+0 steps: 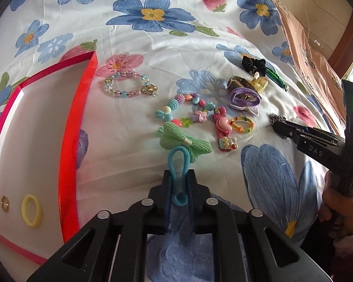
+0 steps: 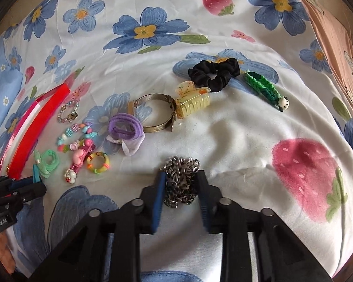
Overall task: Organize jewelry
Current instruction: 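Grasp the blue hair tie with the left gripper while the right gripper grasps the silver chain, then carry the blue hair tie and silver chain over the red box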
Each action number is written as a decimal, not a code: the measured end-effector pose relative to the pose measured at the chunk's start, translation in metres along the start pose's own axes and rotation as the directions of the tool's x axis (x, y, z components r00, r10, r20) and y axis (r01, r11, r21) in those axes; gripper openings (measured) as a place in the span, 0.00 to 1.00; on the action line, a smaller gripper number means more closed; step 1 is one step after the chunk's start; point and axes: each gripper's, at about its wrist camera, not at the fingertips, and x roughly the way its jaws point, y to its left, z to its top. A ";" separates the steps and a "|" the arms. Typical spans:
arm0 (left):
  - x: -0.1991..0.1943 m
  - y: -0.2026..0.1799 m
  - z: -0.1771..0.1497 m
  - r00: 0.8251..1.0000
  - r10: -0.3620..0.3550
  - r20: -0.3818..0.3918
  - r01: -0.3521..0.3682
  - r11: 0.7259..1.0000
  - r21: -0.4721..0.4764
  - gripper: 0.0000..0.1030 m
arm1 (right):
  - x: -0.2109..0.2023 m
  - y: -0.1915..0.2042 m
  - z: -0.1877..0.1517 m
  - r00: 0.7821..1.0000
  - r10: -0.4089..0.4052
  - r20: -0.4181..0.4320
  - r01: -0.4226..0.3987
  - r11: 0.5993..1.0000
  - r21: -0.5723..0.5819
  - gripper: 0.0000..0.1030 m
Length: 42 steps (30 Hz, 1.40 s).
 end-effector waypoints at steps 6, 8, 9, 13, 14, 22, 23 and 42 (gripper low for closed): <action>-0.019 0.005 -0.004 0.999 -0.010 0.048 0.011 1.000 -0.004 0.05 | -0.012 -0.001 0.000 0.997 0.075 0.019 -0.076 0.996 0.036 0.11; -0.028 0.007 -0.006 0.998 -0.013 0.064 0.013 1.000 -0.003 0.05 | -0.018 0.001 0.001 0.994 0.103 0.031 -0.105 0.993 0.045 0.11; -0.032 0.007 -0.007 0.997 -0.012 0.074 0.012 1.000 -0.002 0.05 | -0.022 0.002 0.002 0.992 0.116 0.038 -0.118 0.992 0.050 0.11; -0.050 0.013 -0.011 0.994 -0.015 0.109 0.017 1.000 -0.012 0.05 | -0.034 0.009 0.005 0.984 0.165 0.062 -0.169 0.984 0.061 0.11; -0.054 0.015 -0.012 0.993 -0.015 0.114 0.017 1.000 -0.015 0.05 | -0.038 0.012 0.007 0.983 0.171 0.067 -0.175 0.983 0.056 0.11; -0.080 0.034 -0.022 0.988 0.002 0.152 0.006 0.999 -0.052 0.05 | -0.057 0.043 0.017 0.965 0.243 0.097 -0.245 0.969 0.011 0.11; -0.083 0.038 -0.024 0.988 0.006 0.156 0.003 0.998 -0.057 0.05 | -0.057 0.048 0.018 0.963 0.251 0.097 -0.252 0.968 0.003 0.11; -0.119 0.111 -0.044 0.976 0.114 0.187 -0.076 0.977 -0.198 0.05 | -0.057 0.152 0.037 0.898 0.439 0.034 -0.430 0.891 -0.148 0.11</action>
